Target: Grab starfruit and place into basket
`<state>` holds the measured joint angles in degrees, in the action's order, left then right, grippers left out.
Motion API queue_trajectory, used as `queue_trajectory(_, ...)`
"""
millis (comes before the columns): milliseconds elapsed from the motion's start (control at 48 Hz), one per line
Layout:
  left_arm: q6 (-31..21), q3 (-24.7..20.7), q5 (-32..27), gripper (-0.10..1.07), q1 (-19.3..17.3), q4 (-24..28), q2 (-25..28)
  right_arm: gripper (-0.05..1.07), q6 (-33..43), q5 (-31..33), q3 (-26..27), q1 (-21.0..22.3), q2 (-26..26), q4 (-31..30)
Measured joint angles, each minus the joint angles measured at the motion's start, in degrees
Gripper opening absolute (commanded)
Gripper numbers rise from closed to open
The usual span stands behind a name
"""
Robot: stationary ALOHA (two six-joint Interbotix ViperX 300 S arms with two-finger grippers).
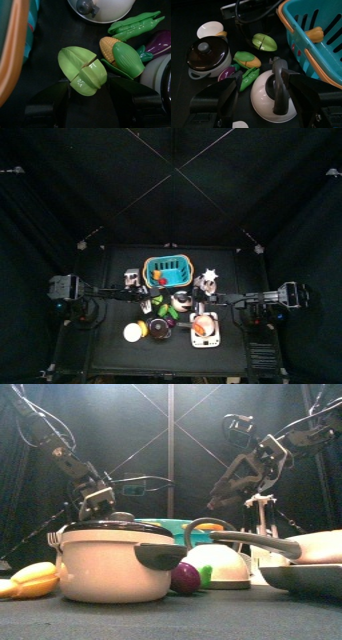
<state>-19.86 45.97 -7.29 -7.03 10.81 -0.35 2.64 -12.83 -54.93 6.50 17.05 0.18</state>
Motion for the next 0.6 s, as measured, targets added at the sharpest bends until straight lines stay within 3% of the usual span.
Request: queue_trajectory(604, 0.4, 5.3, 1.1, 0.76, 2.5, 3.3, -16.5, 0.95, 0.0, 0.1, 0.0, -0.1, 0.0, 0.0)
